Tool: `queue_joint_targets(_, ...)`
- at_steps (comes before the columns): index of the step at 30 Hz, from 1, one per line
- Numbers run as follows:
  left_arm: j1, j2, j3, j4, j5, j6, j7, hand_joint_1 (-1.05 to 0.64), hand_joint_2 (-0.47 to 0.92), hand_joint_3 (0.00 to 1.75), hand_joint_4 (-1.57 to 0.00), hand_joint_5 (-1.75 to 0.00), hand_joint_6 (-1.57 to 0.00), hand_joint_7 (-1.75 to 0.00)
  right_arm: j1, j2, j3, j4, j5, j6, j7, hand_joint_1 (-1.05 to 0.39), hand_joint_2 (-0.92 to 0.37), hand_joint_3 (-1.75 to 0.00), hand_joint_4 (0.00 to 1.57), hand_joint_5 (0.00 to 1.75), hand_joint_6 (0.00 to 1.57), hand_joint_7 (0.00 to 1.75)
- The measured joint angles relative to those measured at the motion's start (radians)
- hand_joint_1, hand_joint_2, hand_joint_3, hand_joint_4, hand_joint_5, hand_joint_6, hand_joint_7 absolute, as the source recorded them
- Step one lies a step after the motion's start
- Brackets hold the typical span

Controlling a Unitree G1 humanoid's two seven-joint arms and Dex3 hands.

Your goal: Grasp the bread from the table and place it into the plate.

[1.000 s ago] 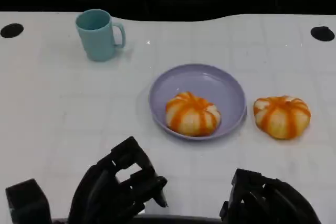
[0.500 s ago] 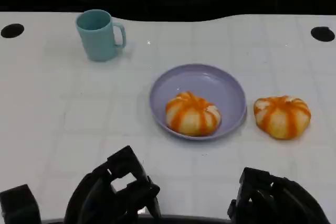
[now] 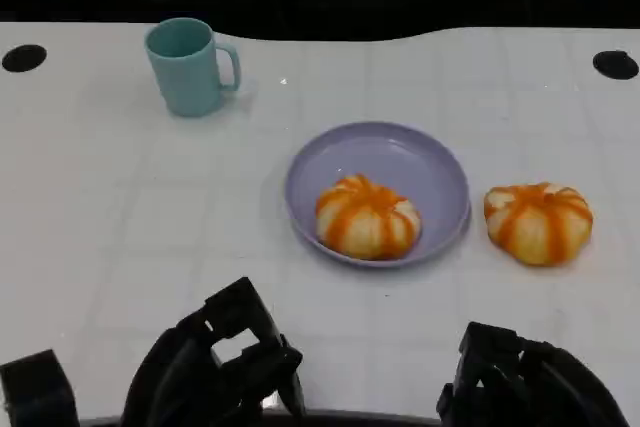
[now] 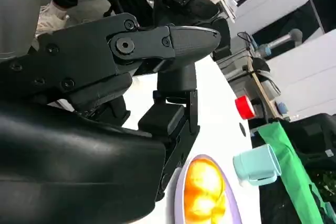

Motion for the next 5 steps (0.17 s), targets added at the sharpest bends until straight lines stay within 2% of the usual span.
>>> queue_joint_targets(2,0.000,0.002,0.001,0.000,0.008,0.000,0.000,-0.36,0.52,0.79,-0.77,-1.75,-0.54,-1.75,0.000,0.002,0.000,0.000,0.000,0.000,0.000,-0.72,-0.92,-0.26,0.85,1.62,0.77,1.36)
queue_joint_targets(5,0.000,0.007,0.002,0.004,0.013,-0.007,-0.015,-0.36,0.47,0.85,-0.76,-1.75,-0.53,-1.75,0.000,0.003,0.000,0.000,0.000,0.000,0.000,-0.71,-0.92,-0.26,0.85,1.62,0.77,1.37)
